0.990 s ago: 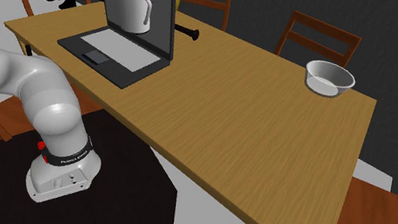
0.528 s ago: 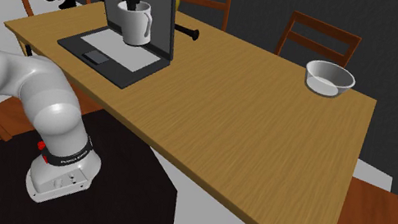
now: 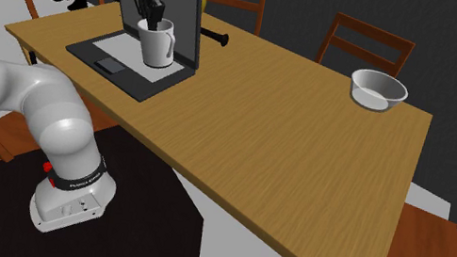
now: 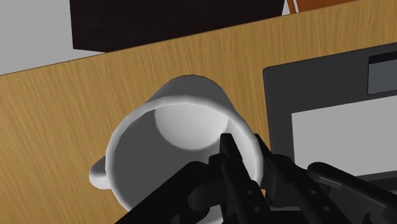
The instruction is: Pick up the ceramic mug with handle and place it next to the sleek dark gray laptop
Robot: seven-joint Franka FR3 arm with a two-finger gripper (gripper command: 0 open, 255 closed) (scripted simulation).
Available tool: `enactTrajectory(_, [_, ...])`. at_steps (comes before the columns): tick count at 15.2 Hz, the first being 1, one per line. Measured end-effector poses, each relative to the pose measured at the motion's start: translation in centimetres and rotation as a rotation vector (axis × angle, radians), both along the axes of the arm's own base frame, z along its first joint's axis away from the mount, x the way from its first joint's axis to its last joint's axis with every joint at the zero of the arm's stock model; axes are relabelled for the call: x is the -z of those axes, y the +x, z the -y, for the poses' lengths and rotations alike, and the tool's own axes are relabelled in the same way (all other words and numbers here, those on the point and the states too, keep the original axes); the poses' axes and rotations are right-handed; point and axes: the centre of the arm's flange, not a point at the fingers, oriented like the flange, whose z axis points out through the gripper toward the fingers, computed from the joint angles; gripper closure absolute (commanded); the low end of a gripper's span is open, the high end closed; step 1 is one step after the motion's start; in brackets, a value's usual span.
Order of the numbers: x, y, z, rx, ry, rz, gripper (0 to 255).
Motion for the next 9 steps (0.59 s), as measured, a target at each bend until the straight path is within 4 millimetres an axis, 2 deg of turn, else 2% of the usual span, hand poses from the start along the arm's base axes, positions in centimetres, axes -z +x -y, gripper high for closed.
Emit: enactTrajectory(9, [4.6, 0.1, -0.1, 0.0, 0.0, 0.0, 255])
